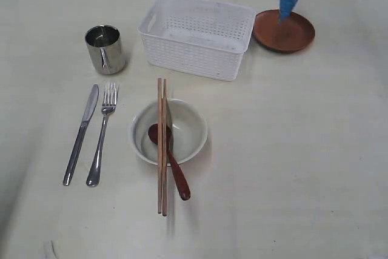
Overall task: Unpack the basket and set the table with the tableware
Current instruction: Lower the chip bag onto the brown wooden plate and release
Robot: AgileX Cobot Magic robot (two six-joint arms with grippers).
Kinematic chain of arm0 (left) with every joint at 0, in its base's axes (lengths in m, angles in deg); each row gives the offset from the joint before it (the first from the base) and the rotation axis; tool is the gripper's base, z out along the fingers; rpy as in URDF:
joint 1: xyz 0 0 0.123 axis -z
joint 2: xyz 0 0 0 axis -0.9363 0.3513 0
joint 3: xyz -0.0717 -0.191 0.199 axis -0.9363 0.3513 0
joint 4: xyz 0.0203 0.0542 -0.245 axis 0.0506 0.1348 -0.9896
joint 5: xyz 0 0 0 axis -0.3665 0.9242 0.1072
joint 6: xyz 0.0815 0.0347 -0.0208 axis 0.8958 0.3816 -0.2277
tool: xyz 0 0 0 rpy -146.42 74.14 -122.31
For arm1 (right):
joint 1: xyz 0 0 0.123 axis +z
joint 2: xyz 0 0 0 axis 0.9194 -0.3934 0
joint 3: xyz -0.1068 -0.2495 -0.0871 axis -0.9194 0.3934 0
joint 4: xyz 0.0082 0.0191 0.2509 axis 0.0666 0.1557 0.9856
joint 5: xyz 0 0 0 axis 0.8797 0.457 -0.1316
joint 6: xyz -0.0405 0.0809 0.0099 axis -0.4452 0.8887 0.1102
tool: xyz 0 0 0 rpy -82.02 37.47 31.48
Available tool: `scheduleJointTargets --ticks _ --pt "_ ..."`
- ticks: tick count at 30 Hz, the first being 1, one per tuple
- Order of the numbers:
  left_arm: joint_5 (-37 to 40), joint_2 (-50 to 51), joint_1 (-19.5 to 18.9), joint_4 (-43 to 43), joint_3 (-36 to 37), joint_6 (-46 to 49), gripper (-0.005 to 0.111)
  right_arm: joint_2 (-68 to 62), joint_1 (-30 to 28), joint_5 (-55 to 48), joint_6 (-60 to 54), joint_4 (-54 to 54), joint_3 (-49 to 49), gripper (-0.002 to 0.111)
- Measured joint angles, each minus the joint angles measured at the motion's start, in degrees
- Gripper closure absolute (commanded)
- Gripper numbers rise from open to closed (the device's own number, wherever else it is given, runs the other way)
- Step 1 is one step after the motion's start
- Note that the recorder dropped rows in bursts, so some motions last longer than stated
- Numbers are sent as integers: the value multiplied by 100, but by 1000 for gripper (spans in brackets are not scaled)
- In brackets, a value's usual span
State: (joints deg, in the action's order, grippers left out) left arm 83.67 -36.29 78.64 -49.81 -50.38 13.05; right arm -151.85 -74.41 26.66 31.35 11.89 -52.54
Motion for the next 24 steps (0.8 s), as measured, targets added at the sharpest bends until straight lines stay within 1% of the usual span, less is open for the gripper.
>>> scheduleJointTargets --ticks 5,10,12,16,17,19,24 --pt "0 0 0 0 0 0 107 -183 0 -80 23 -24 0 109" --pt "0 0 0 0 0 0 107 -206 0 -80 -129 285 0 109" --pt "0 0 0 0 0 0 107 -229 0 -136 -103 200 0 109" --pt "0 0 0 0 0 0 107 -427 0 -428 468 -628 -12 109" --pt "0 0 0 0 0 0 107 -451 0 -456 593 -1045 -12 109" --pt "0 0 0 0 0 0 107 -463 -10 -469 847 -1529 -20 109" --pt "0 0 0 0 0 0 107 -465 -91 -662 1425 -2364 -20 109"
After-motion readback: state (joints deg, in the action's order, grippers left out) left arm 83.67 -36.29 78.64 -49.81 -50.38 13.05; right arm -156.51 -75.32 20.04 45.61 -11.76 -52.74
